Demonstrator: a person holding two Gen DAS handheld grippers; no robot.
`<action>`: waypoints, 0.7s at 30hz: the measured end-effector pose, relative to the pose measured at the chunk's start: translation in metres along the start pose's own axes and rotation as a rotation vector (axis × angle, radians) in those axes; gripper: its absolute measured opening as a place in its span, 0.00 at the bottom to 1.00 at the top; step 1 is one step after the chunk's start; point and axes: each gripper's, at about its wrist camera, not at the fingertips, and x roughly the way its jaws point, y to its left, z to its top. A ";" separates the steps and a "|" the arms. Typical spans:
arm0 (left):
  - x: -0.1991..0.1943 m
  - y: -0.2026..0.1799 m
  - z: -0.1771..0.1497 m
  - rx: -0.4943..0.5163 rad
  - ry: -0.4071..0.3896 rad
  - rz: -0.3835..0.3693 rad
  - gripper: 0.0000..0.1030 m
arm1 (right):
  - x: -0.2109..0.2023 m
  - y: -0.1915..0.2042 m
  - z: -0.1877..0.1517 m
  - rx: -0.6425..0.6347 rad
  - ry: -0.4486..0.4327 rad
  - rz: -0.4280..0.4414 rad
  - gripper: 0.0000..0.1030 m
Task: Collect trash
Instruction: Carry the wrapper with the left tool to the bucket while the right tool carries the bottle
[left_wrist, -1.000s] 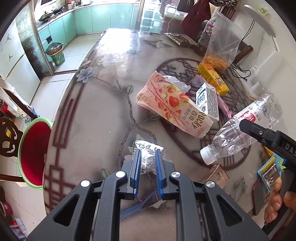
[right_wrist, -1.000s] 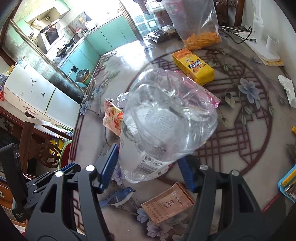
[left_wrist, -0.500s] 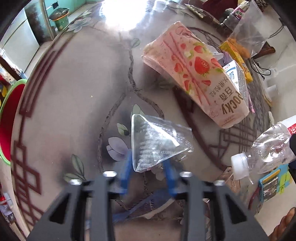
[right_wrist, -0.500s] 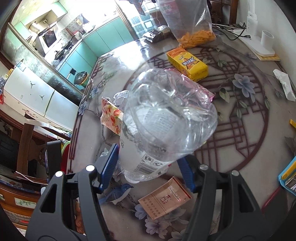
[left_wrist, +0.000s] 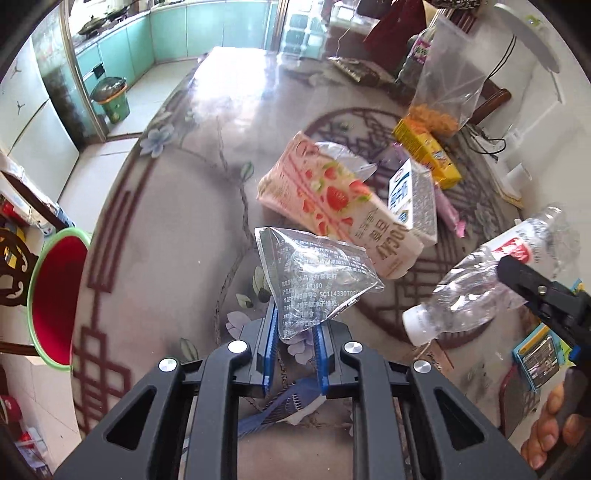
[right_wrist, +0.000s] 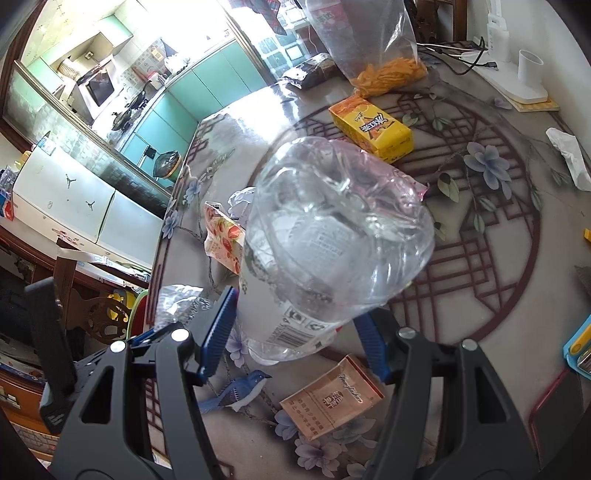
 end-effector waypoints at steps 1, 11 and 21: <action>-0.005 0.000 0.001 0.002 -0.009 -0.001 0.14 | 0.000 0.000 0.000 0.000 0.000 0.001 0.59; -0.027 0.002 0.006 0.008 -0.084 0.002 0.13 | -0.001 0.003 0.003 -0.008 -0.004 -0.006 0.59; -0.052 0.010 0.004 0.033 -0.150 0.039 0.13 | -0.004 0.029 0.003 -0.073 -0.029 -0.023 0.59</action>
